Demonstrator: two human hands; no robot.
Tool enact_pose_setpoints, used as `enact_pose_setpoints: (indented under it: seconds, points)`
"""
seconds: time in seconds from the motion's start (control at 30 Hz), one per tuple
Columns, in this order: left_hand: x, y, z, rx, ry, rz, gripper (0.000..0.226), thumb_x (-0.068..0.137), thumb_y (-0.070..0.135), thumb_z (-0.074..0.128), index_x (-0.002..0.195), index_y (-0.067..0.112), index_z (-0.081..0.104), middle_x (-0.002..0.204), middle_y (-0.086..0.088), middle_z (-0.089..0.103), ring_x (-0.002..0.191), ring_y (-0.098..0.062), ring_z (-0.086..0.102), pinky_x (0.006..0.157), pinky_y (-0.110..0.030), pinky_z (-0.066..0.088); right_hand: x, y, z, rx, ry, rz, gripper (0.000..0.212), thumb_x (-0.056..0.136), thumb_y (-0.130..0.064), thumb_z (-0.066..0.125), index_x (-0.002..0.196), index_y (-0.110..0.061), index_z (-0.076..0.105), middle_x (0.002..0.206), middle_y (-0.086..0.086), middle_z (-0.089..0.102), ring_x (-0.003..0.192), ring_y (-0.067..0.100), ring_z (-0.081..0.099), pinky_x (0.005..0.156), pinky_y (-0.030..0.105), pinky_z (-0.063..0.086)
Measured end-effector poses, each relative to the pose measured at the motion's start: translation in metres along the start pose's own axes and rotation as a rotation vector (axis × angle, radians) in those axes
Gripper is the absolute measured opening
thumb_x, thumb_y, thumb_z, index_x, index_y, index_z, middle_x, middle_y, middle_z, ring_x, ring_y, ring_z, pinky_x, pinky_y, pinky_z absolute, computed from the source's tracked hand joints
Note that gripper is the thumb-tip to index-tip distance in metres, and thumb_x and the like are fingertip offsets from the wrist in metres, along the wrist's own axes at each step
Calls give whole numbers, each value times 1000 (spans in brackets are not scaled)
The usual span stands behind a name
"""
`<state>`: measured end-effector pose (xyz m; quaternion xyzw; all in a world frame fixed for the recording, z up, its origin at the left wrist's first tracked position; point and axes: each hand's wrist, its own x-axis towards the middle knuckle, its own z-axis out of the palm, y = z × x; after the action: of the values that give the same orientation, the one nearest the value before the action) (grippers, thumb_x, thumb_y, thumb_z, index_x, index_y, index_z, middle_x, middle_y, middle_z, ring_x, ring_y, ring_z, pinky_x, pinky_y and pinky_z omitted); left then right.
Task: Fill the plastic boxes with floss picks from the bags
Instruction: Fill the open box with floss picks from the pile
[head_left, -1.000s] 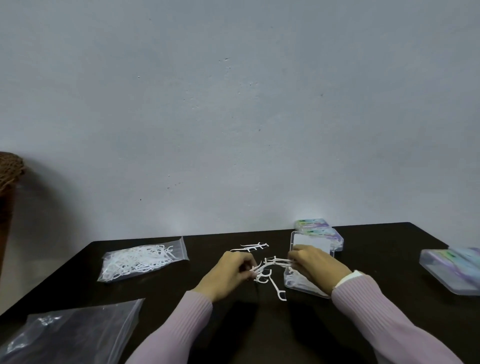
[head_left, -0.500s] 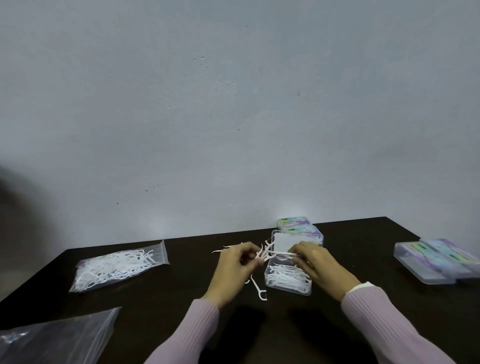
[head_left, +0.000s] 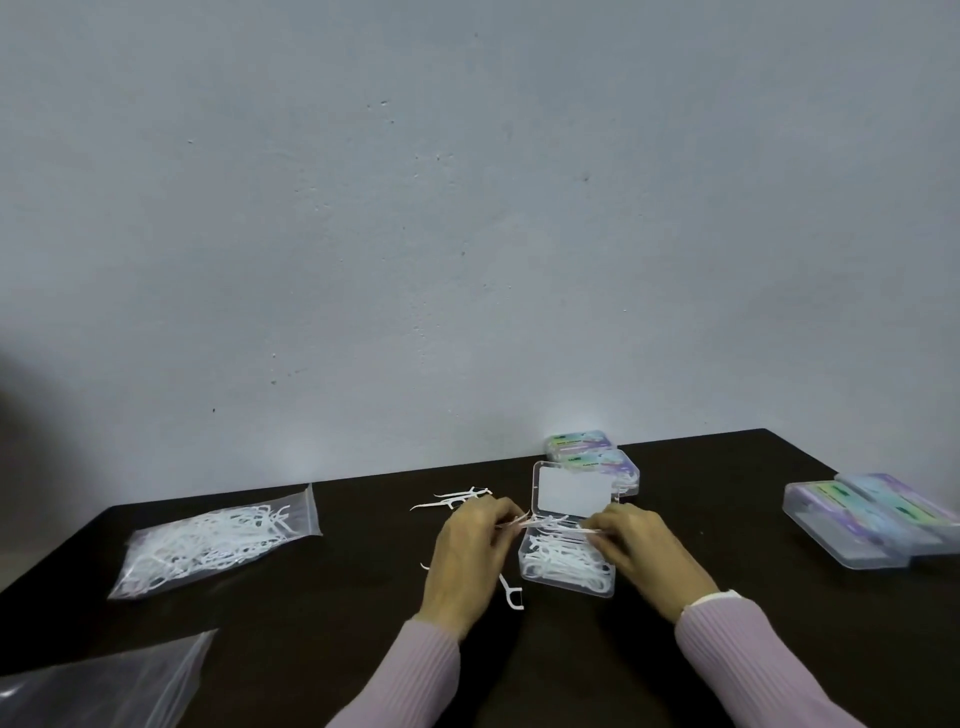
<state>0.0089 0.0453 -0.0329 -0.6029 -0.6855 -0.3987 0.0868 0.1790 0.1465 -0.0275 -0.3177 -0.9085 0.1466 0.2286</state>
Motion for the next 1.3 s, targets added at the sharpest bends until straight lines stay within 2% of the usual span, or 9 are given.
enact_pose_setpoints:
  seconds: [0.23, 0.4, 0.53, 0.63, 0.77, 0.97, 1.03, 1.1, 1.3]
  points:
    - [5, -9, 1, 43, -24, 60, 10, 89, 18, 62, 95, 23, 68, 90, 11, 64, 86, -2, 56, 78, -21, 48, -3, -11, 3, -27, -20, -12, 35, 93, -29, 51, 128, -27, 52, 120, -7, 58, 108, 5, 53, 92, 18, 41]
    - [8, -3, -5, -342, -24, -185, 11, 85, 15, 68, 89, 23, 72, 87, 11, 70, 84, 1, 64, 75, -18, 51, -4, -11, 1, -101, 27, -20, 28, 91, -36, 53, 118, -31, 57, 116, -12, 58, 105, 2, 50, 99, 22, 34]
    - [12, -1, -7, -488, -63, -275, 10, 83, 15, 70, 89, 22, 74, 82, 8, 71, 78, -2, 63, 64, -15, 46, -5, -12, 2, -51, 92, 8, 22, 88, -37, 57, 108, -30, 61, 106, -12, 62, 97, 2, 54, 99, 23, 36]
    - [12, -1, -9, -460, -75, -268, 11, 81, 14, 72, 88, 22, 74, 82, 8, 71, 79, -4, 64, 67, -16, 48, -4, -13, 3, 98, 141, 37, 12, 87, -32, 60, 99, -30, 64, 98, -14, 64, 89, 2, 58, 92, 23, 44]
    - [10, 2, -11, -377, -16, -203, 13, 80, 13, 73, 89, 23, 73, 82, 13, 70, 80, 3, 64, 71, -10, 47, -3, -14, 2, 289, 163, 73, 13, 86, -19, 63, 88, -31, 62, 88, -15, 64, 82, -1, 58, 70, 8, 45]
    - [10, 3, -12, -309, 37, -154, 14, 80, 12, 73, 87, 24, 72, 81, 14, 69, 78, 4, 63, 69, -10, 48, -4, -9, 4, 238, 131, 135, 10, 83, -24, 67, 85, -34, 64, 86, -16, 65, 80, -1, 59, 69, 9, 43]
    - [10, 1, -12, -296, 48, -152, 15, 79, 11, 74, 87, 24, 72, 82, 13, 70, 80, 2, 64, 71, -12, 49, -5, -9, 3, 189, 111, 138, 7, 82, -28, 67, 87, -32, 66, 85, -16, 64, 80, 0, 58, 76, 12, 45]
    - [9, 1, -11, -284, 43, -140, 15, 79, 11, 74, 88, 23, 72, 84, 12, 70, 81, 2, 64, 73, -13, 50, -6, -11, 4, 162, 91, 128, 6, 81, -29, 68, 86, -32, 66, 84, -18, 63, 81, 1, 58, 88, 24, 47]
    - [10, 10, -8, -317, 28, -99, 14, 78, 9, 74, 87, 20, 73, 83, 10, 71, 80, 1, 64, 72, -11, 48, -6, -13, 4, 225, 144, 141, 26, 78, -37, 70, 101, -37, 56, 95, -17, 58, 93, 4, 56, 96, 35, 43]
